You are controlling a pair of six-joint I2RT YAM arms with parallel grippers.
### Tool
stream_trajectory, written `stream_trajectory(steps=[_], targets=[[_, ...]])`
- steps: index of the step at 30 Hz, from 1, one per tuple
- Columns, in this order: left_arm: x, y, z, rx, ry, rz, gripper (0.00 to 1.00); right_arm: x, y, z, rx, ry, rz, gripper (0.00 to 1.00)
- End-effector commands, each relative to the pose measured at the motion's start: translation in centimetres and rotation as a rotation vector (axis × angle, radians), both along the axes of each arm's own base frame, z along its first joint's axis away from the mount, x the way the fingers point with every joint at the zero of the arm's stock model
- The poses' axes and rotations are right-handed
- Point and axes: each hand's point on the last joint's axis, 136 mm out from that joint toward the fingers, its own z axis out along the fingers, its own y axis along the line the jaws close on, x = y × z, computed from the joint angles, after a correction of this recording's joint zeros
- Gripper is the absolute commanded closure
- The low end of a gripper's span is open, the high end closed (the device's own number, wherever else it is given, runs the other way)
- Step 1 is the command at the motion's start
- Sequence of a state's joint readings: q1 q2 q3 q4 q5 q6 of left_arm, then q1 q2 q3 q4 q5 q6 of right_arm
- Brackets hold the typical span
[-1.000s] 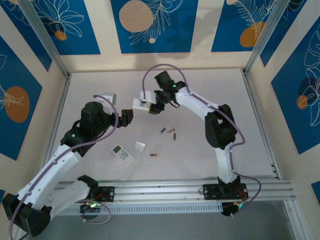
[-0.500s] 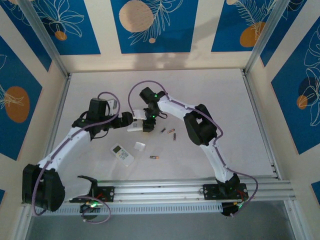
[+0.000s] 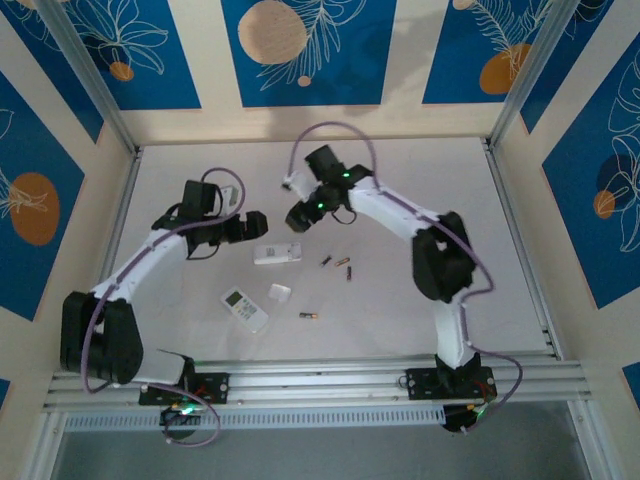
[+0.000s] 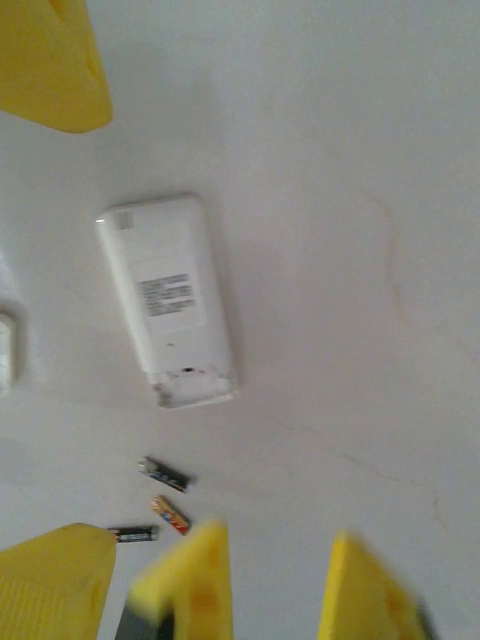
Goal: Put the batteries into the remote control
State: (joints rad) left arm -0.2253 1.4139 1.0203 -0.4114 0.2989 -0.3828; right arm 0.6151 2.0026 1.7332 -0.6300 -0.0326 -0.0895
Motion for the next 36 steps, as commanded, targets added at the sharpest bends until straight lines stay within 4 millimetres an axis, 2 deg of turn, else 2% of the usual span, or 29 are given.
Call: stream_trajectory(steps=[1, 2, 4, 7, 11, 18, 24, 27, 29, 33, 36], targets=[[0.9, 1.1, -1.5, 0.088, 0.037, -0.014, 0.00, -1.8, -4.1, 0.1, 0.130, 0.319, -0.685, 0.37], [1.1, 1.2, -2.3, 0.093, 0.054, -0.012, 0.01, -3.2, -4.7, -0.7, 0.158, 0.406, -0.788, 0.42], [1.5, 1.0, -3.6, 0.090, 0.080, -0.008, 0.04, -5.3, -4.4, -2.0, 0.204, 0.534, -0.876, 0.51], [1.9, 0.9, -5.2, 0.080, 0.101, 0.007, 0.06, -6.9, -3.6, -4.8, 0.162, 0.638, -0.928, 0.57], [2.6, 0.8, -6.3, 0.066, 0.084, 0.024, 0.06, -6.7, -4.2, -8.2, 0.060, 0.694, -1.000, 0.71], [2.5, 0.6, -6.7, 0.054, 0.085, 0.025, 0.05, -6.1, -4.7, -11.2, -0.002, 0.704, -1.060, 0.72], [2.3, 0.5, -6.8, 0.040, 0.091, 0.031, 0.04, -6.5, -5.2, -12.6, -0.043, 0.709, -1.086, 0.73], [2.2, 0.6, -7.0, 0.045, 0.095, 0.036, 0.03, -6.7, -4.9, -12.7, -0.044, 0.711, -1.062, 0.72], [2.2, 0.6, -7.0, 0.044, 0.093, 0.036, 0.03, -6.4, -4.5, -11.9, -0.025, 0.694, -1.022, 0.72], [2.2, 0.5, -6.7, 0.036, 0.089, 0.035, 0.03, -5.6, -4.2, -9.1, -0.002, 0.633, -0.970, 0.71], [2.2, 0.5, -6.2, 0.033, 0.078, 0.035, 0.03, -5.3, -4.9, -7.1, 0.019, 0.593, -0.976, 0.69]])
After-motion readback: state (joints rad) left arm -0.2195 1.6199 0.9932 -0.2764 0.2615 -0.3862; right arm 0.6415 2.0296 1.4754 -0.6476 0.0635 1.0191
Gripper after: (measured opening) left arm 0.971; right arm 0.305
